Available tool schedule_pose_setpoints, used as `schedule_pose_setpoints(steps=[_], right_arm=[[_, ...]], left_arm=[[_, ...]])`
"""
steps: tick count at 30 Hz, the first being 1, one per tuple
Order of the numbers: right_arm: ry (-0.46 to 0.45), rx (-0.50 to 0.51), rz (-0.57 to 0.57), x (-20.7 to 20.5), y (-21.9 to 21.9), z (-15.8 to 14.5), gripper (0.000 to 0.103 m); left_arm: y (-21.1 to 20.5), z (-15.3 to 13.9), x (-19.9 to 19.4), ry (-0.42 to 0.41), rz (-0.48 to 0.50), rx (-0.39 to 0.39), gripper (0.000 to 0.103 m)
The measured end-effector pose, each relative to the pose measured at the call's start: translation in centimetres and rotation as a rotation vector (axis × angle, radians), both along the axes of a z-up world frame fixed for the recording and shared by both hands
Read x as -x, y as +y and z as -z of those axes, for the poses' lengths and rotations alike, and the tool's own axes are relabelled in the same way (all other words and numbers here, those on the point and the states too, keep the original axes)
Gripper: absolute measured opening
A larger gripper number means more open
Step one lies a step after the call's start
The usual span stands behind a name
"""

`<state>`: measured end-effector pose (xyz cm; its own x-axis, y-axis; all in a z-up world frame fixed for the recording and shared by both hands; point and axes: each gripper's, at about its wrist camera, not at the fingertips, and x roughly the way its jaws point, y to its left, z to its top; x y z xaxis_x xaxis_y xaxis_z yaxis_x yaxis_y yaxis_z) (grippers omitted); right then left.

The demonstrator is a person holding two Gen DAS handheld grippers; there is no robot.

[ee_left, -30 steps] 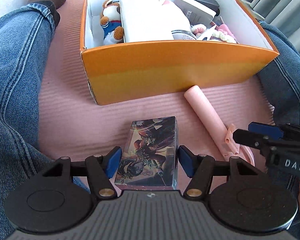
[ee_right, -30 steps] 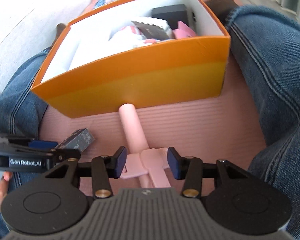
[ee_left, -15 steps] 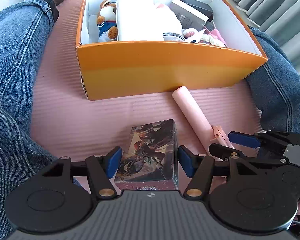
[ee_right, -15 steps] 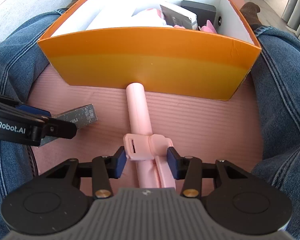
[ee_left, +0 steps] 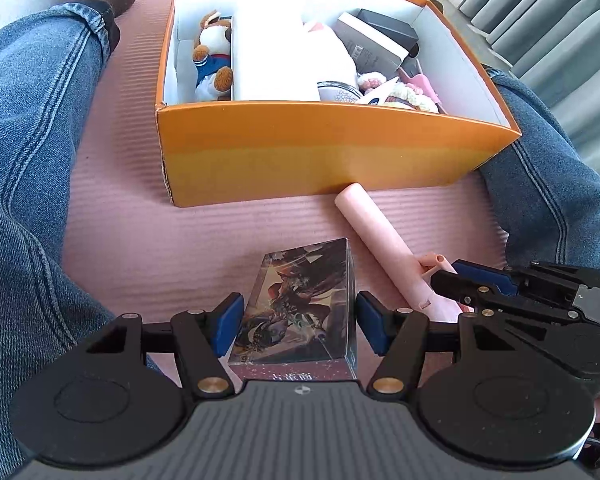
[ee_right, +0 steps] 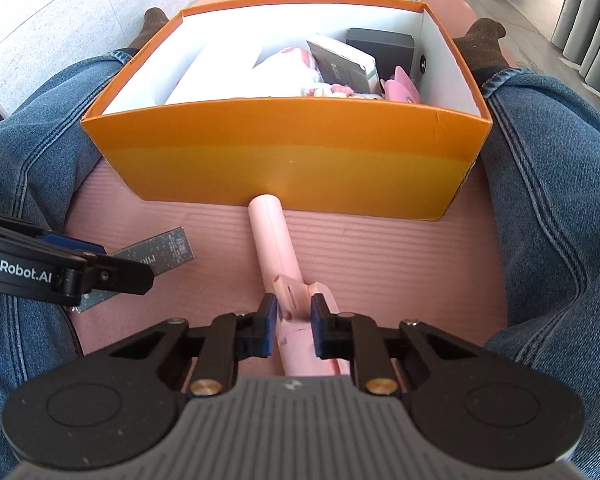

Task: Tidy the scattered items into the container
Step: 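Grasp the photo card box with the left tool while the right grasps the pink tube toy, then lift the photo card box and pink tube toy and carry both over the orange box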

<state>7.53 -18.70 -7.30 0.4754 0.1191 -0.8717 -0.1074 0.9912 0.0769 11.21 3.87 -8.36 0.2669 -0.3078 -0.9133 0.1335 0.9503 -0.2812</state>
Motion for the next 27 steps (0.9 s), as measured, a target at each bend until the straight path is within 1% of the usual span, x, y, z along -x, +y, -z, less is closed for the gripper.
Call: schedule_pose_setpoints(steps=[6,9,13,16,27], right_arm=[[-0.015,0.019,0.039,-0.8,-0.7,0.4,0.019],[-0.006,0.003,0.046,-0.8,-1.1,0.2,0.017],[-0.005,0.004,0.027,-0.3,-0.8,-0.2,0.011],[-0.019,-0.015,0.003,0.0,-0.6,-1.1,0.007],[-0.123,-0.047,-0.042,1.8,-0.6,-5.9,0.007]], left_arm=[[0.0,-0.4,0.1,-0.012,-0.002,0.014,0.072],[0.0,-0.8,0.3,-0.021,-0.004,0.022,0.072],[0.1,-1.5,0.5,-0.039,-0.009,0.029,0.072],[-0.1,-2.4,0.7,-0.062,-0.005,0.032,0.072],[-0.5,-5.9,1.5,-0.141,0.009,0.067,0.072]])
